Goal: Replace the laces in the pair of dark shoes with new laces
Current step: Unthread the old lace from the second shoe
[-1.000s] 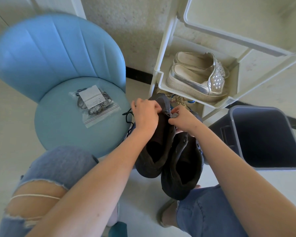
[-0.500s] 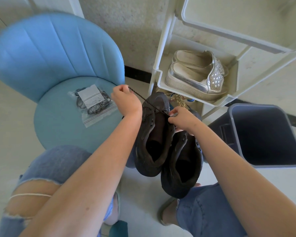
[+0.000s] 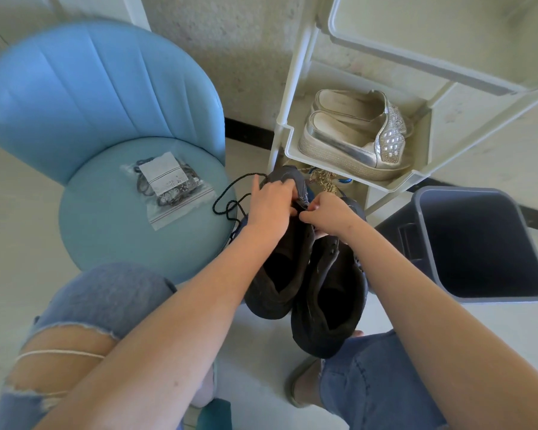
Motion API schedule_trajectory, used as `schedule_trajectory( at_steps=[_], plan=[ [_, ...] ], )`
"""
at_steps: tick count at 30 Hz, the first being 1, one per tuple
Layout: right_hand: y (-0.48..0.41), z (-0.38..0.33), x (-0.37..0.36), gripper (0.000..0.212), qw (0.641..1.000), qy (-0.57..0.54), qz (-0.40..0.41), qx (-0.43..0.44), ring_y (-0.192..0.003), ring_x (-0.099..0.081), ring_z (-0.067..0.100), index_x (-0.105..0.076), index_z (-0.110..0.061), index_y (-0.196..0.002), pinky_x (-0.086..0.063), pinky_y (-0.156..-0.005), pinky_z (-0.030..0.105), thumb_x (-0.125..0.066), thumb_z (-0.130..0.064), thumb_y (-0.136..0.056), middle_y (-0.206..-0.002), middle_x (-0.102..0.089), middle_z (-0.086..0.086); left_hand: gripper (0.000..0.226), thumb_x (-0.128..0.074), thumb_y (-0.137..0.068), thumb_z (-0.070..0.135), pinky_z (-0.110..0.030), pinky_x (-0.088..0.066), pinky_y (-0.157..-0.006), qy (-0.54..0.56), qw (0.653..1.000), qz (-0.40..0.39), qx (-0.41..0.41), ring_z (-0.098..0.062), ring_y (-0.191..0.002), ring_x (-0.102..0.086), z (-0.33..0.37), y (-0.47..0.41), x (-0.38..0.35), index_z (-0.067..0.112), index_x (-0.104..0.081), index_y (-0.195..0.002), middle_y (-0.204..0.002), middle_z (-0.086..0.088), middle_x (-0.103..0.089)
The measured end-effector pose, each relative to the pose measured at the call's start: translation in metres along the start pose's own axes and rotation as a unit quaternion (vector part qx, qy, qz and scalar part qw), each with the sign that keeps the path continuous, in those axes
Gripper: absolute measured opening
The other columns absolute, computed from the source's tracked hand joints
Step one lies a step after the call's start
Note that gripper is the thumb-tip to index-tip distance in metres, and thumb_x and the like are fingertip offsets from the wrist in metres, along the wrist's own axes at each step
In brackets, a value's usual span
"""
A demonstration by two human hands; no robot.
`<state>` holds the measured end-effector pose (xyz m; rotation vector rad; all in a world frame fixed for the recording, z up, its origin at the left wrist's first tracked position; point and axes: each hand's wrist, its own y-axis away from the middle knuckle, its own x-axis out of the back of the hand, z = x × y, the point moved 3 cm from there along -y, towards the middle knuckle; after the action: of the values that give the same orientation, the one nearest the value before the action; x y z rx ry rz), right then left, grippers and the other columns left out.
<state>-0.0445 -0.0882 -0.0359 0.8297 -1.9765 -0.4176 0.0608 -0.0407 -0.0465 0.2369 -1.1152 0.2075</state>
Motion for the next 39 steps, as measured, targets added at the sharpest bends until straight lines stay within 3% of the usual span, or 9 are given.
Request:
schedule_trajectory(
  at_steps=[7,13,17,21,25,29,31,34,39],
  plan=[
    [-0.002,0.002,0.001,0.036,0.999,0.029,0.023,-0.006,-0.057,-0.045,0.023,-0.039,-0.011,-0.057,-0.038,-0.055,0.029,-0.058,-0.016,-0.087,-0.055,-0.042,0.005,0.02,-0.053,-0.094,0.031,-0.032,-0.026,-0.099,-0.03,1.0,0.008,-0.003,-0.018,-0.105,-0.049,-0.001,-0.002,-0.005,0.021,-0.065,-0.107,-0.116,-0.001,-0.052],
    [-0.004,0.002,0.0,0.036,0.999,0.029,0.03,-0.007,-0.088,-0.064,0.041,-0.037,-0.009,-0.059,-0.05,-0.079,0.039,-0.05,-0.008,-0.092,-0.063,-0.048,0.013,0.02,-0.051,-0.096,0.025,-0.036,-0.034,-0.091,0.099,0.982,0.066,0.147,-0.022,-0.096,-0.057,-0.011,0.006,0.0,0.013,-0.064,-0.104,-0.113,-0.003,-0.052],
    [-0.009,0.003,-0.003,0.038,0.998,0.043,0.023,-0.028,-0.073,-0.053,0.031,-0.034,-0.011,-0.058,-0.045,-0.069,0.032,-0.045,-0.004,-0.094,-0.042,-0.045,0.01,0.019,-0.044,-0.098,0.011,-0.04,-0.047,-0.08,0.301,0.904,0.125,0.277,-0.026,-0.087,-0.062,-0.029,0.005,0.013,0.002,-0.058,-0.089,-0.108,-0.012,-0.057],
    [-0.009,0.009,0.001,0.033,0.998,0.036,0.032,-0.044,-0.075,-0.054,0.027,-0.037,-0.012,-0.062,-0.05,-0.076,0.036,-0.046,-0.005,-0.093,-0.06,-0.045,0.009,0.024,-0.034,-0.093,0.0,-0.032,-0.034,-0.064,0.419,0.8,0.207,0.375,-0.019,-0.072,-0.047,-0.05,-0.003,0.036,0.014,-0.04,-0.075,-0.084,-0.011,-0.049],
    [-0.006,0.004,0.001,0.04,0.998,0.058,0.013,-0.014,-0.072,-0.058,0.043,-0.027,-0.013,-0.057,-0.035,-0.061,0.031,-0.046,-0.005,-0.092,-0.054,-0.034,0.007,0.02,-0.043,-0.097,0.018,-0.032,-0.045,-0.082,0.379,0.879,0.071,0.282,-0.023,-0.089,-0.059,-0.028,-0.009,0.038,0.008,-0.06,-0.097,-0.095,-0.006,-0.063],
    [-0.004,0.002,-0.003,0.034,0.999,0.038,0.013,-0.004,-0.08,-0.068,0.04,-0.039,-0.01,-0.062,-0.052,-0.074,0.036,-0.051,-0.017,-0.093,-0.066,-0.057,0.016,0.027,-0.052,-0.093,0.022,-0.049,-0.034,-0.105,0.138,0.97,-0.017,0.202,-0.027,-0.122,-0.045,-0.014,0.003,0.021,0.019,-0.053,-0.12,-0.124,-0.006,-0.055],
    [-0.005,0.002,-0.002,0.024,0.998,0.026,0.057,0.021,-0.088,-0.065,0.033,-0.052,-0.009,-0.079,-0.05,-0.079,0.039,-0.057,-0.028,-0.094,-0.088,-0.06,0.013,0.037,-0.057,-0.091,0.027,-0.053,-0.027,-0.109,0.082,0.977,-0.04,0.193,-0.03,-0.128,-0.035,-0.015,0.007,0.017,0.021,-0.047,-0.126,-0.132,-0.008,-0.046],
    [-0.011,-0.005,-0.001,0.016,0.982,0.058,0.144,0.111,-0.106,-0.052,0.025,-0.063,-0.015,-0.107,-0.046,-0.089,0.038,-0.058,-0.02,-0.093,-0.113,-0.05,0.008,0.054,-0.064,-0.085,0.033,-0.05,-0.037,-0.103,0.119,0.967,-0.106,0.199,-0.032,-0.123,-0.043,-0.015,0.011,0.009,0.018,-0.041,-0.132,-0.133,-0.01,-0.04],
    [-0.02,-0.008,-0.009,0.027,0.981,0.09,0.112,0.131,-0.115,-0.049,0.029,-0.069,-0.016,-0.107,-0.04,-0.101,0.039,-0.049,-0.007,-0.092,-0.116,-0.054,0.011,0.053,-0.059,-0.089,0.024,-0.039,-0.043,-0.089,0.101,0.973,-0.1,0.183,-0.034,-0.116,-0.05,-0.014,0.013,0.008,0.007,-0.036,-0.134,-0.13,-0.018,-0.047]
  ],
)
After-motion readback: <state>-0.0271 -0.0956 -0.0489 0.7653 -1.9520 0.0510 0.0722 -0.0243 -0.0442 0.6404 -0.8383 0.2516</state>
